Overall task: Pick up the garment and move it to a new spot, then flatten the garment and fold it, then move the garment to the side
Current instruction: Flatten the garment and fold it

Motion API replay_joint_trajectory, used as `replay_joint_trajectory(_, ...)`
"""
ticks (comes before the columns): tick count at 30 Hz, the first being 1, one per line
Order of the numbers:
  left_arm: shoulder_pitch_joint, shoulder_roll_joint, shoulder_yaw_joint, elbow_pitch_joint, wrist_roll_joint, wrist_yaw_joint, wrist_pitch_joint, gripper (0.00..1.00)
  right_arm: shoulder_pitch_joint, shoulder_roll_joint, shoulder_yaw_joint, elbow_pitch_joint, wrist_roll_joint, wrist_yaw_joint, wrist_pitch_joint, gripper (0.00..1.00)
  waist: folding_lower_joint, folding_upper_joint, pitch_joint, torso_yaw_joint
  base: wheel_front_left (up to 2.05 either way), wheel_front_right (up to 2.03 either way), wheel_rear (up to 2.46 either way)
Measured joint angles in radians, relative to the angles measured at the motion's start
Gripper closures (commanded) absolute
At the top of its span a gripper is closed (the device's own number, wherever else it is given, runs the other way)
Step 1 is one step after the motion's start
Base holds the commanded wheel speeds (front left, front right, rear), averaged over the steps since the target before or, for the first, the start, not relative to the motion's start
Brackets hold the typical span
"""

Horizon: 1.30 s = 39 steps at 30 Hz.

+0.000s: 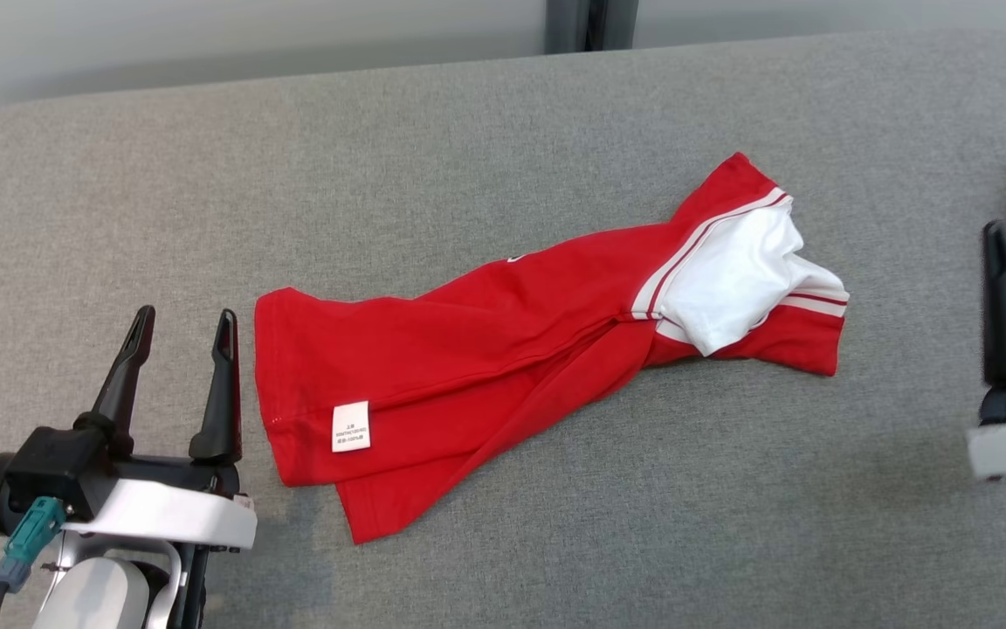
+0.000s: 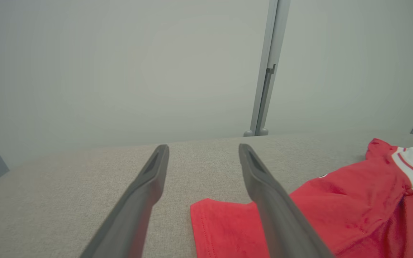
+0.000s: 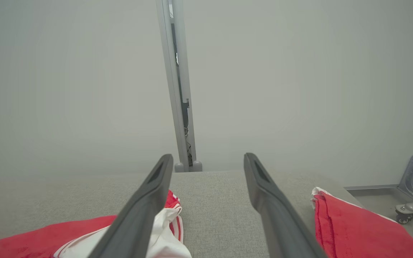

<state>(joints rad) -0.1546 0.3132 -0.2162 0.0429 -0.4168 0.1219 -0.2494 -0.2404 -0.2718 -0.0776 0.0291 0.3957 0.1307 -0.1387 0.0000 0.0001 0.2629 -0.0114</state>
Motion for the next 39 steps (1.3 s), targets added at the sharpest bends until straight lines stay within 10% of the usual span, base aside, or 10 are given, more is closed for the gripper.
replay_joint_trajectory(22, 0.091, 0.007, -0.016, -0.052, -0.015, 0.038, 0.033, 0.0, 0.199, 0.126, 0.005, -0.165, -0.146, 0.0, 0.105, 0.0, 0.0, 0.0, -0.066, 0.012, 0.0, 0.0, 0.0)
replay_joint_trajectory(39, 0.012, 0.0, -0.04, -0.082, -0.005, 0.033, 0.032, 0.0, -0.02, 0.022, 0.107, 0.0, -0.102, 0.0, 0.255, 0.0, 0.0, 0.0, 0.064, 0.055, 0.0, 0.0, 0.0)
